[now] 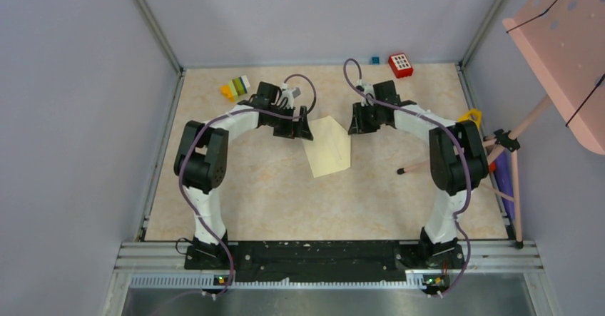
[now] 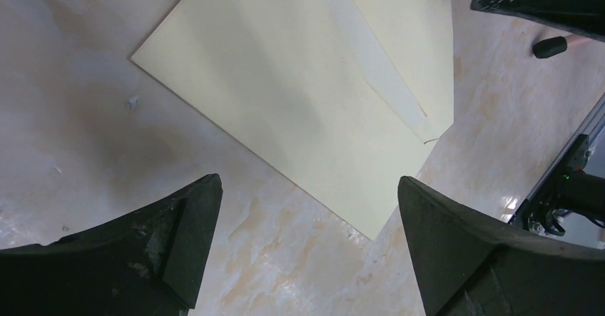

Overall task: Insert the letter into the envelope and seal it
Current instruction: Place the letter in the envelope.

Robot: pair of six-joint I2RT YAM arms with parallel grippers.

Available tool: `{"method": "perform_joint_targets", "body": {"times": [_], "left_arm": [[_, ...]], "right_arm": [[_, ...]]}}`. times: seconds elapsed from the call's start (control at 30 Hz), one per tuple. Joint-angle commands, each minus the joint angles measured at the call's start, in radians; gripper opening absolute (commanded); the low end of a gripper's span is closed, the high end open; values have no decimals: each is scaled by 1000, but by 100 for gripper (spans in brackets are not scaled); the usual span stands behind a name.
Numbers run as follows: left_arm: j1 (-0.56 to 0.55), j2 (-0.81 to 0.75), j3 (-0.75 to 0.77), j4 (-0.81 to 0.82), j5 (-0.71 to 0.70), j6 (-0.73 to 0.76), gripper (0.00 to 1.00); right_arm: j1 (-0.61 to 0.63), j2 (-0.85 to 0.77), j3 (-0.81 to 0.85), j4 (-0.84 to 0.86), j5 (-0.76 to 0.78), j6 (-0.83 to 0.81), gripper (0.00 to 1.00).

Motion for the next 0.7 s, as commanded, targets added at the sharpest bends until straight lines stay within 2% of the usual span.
{"method": "perform_joint_targets", "body": {"times": [0.0,0.2,0.47,0.67], "left_arm": [[-13,9,-15,14,-14,23,98],[-50,70,32,37,-9,8,98],[-84,140,98,53,10,-14,98],[-87,137,114,50,19,-24,98]], "right_arm": [[-3,-132,50,-20,94,-88,33],[-19,-269,61,-92,215,-186,45],[-145,-414,42,-142,286,-225,52],[-158,-465,-9,-120,410,-282,55]]}}
